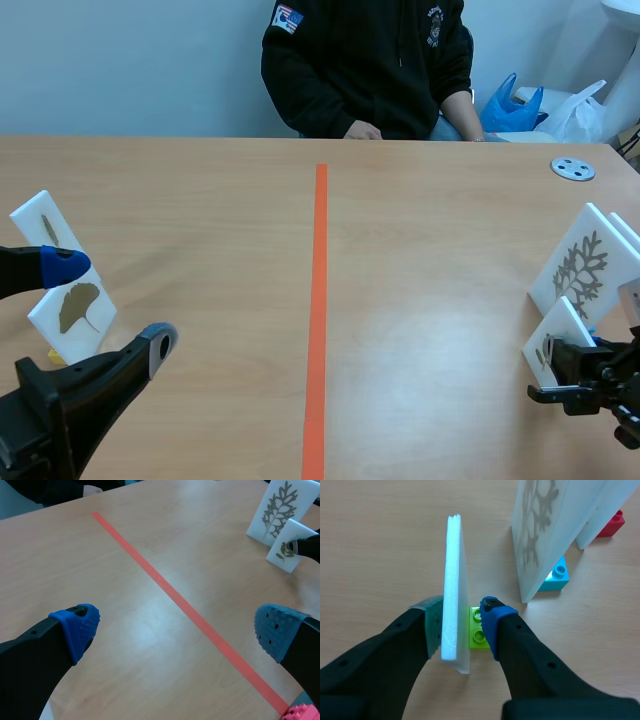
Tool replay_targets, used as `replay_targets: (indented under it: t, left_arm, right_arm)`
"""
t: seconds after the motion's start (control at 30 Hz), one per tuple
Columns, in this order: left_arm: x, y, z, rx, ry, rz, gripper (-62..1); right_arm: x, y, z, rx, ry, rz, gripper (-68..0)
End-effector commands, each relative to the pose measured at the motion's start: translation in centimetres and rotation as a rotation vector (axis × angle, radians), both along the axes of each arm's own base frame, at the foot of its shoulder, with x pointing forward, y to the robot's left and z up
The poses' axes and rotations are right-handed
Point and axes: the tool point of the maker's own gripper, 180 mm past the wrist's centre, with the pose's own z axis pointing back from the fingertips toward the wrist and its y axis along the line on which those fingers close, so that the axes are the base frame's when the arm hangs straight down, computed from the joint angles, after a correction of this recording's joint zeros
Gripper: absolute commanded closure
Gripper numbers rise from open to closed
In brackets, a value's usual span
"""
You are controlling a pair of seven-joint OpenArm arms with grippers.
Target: Sort the leaf by its shape. The table is split by an orange tape line. A compound leaf with several leaflets goes to the left side, a simple leaf with one blade goes to the right side. Return to the home posture when a red brick is placed on the table.
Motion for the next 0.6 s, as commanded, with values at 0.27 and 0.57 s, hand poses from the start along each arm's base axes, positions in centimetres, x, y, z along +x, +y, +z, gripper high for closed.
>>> replay_targets:
  t: [0.27, 0.57]
  left_arm:
    - [0.3, -0.1, 0.7, -0.019, -0.025, 0.004, -62.3]
    - [0.3, -0.1, 0.7, -0.019, -0.025, 0.004, -62.3]
  right_arm:
    - [1.4, -0.1, 2.2, -0.036, -0.092, 0.024, -48.8]
    - [1.6, -0.2, 2.7, -0.036, -0.125, 0.018, -57.4]
